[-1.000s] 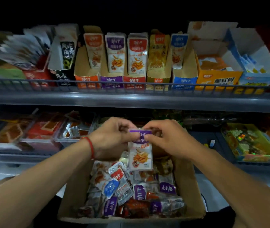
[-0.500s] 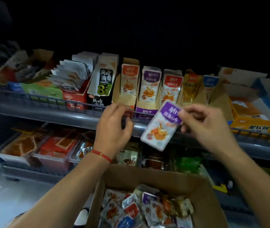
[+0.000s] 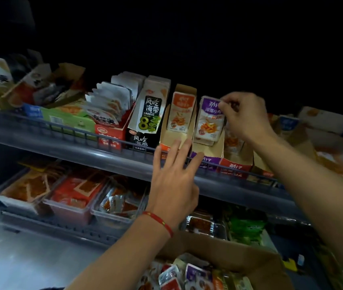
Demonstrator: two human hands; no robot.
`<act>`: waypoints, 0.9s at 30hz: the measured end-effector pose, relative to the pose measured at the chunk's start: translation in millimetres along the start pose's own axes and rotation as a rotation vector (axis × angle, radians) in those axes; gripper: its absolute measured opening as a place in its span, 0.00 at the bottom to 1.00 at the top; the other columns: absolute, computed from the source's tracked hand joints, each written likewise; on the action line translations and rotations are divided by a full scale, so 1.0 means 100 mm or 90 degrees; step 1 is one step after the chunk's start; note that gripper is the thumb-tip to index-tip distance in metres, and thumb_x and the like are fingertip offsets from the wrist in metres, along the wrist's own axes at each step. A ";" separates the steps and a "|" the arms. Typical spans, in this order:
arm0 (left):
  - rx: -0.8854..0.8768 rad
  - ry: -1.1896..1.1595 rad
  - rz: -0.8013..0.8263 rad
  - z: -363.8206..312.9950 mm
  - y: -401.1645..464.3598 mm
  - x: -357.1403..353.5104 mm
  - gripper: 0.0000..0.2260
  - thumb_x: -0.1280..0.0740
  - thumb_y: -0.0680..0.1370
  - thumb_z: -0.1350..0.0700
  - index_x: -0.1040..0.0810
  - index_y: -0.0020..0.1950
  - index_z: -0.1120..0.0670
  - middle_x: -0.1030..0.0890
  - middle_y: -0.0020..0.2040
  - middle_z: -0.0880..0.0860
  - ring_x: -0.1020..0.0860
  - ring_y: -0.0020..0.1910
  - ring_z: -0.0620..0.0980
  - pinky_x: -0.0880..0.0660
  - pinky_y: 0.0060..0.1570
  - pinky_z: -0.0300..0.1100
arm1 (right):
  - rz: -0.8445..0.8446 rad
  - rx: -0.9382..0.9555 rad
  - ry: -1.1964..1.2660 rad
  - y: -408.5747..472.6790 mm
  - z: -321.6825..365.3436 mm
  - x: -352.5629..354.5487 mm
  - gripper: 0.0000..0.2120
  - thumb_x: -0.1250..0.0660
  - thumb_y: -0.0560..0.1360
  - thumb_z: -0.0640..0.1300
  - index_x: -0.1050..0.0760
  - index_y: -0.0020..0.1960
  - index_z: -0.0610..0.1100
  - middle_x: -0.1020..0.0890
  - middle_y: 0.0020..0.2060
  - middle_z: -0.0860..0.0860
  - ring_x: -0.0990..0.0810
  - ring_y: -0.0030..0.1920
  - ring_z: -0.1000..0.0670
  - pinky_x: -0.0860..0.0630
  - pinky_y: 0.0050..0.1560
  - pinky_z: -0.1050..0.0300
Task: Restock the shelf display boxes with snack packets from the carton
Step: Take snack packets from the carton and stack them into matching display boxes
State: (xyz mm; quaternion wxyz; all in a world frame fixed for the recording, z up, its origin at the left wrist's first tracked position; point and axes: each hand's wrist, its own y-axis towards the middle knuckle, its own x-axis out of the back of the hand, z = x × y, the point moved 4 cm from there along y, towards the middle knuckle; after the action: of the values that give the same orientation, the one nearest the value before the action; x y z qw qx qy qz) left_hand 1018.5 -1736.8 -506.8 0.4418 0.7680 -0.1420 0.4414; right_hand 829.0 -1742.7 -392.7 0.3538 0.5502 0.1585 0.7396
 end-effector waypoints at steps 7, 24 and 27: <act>0.016 -0.014 0.014 0.00 0.02 0.01 0.33 0.28 0.69 0.55 0.31 0.74 0.46 0.40 0.80 0.54 0.47 0.81 0.56 0.46 0.75 0.66 | 0.016 -0.010 -0.039 -0.03 -0.17 -0.27 0.11 0.35 0.82 0.48 0.21 0.63 0.47 0.17 0.57 0.49 0.21 0.54 0.54 0.20 0.56 0.50; 0.023 -0.023 0.009 0.00 0.03 -0.01 0.32 0.28 0.70 0.54 0.31 0.74 0.46 0.40 0.80 0.53 0.48 0.81 0.55 0.48 0.76 0.66 | 0.041 0.059 -0.286 0.22 -0.15 -0.21 0.18 0.30 0.79 0.50 0.24 0.67 0.46 0.22 0.64 0.44 0.20 0.60 0.40 0.20 0.54 0.45; 0.015 -0.036 -0.011 0.00 0.03 0.00 0.32 0.28 0.69 0.56 0.30 0.74 0.47 0.38 0.80 0.54 0.46 0.80 0.56 0.47 0.76 0.66 | 0.006 0.095 -0.282 0.13 -0.12 -0.15 0.18 0.30 0.78 0.50 0.24 0.66 0.46 0.22 0.63 0.45 0.20 0.59 0.41 0.20 0.53 0.43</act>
State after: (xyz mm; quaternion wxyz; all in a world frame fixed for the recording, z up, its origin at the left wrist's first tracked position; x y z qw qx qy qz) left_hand 1016.6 -1738.6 -505.3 0.4327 0.7863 -0.1424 0.4174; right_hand 815.7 -1760.3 -398.8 0.3349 0.7245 0.1289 0.5884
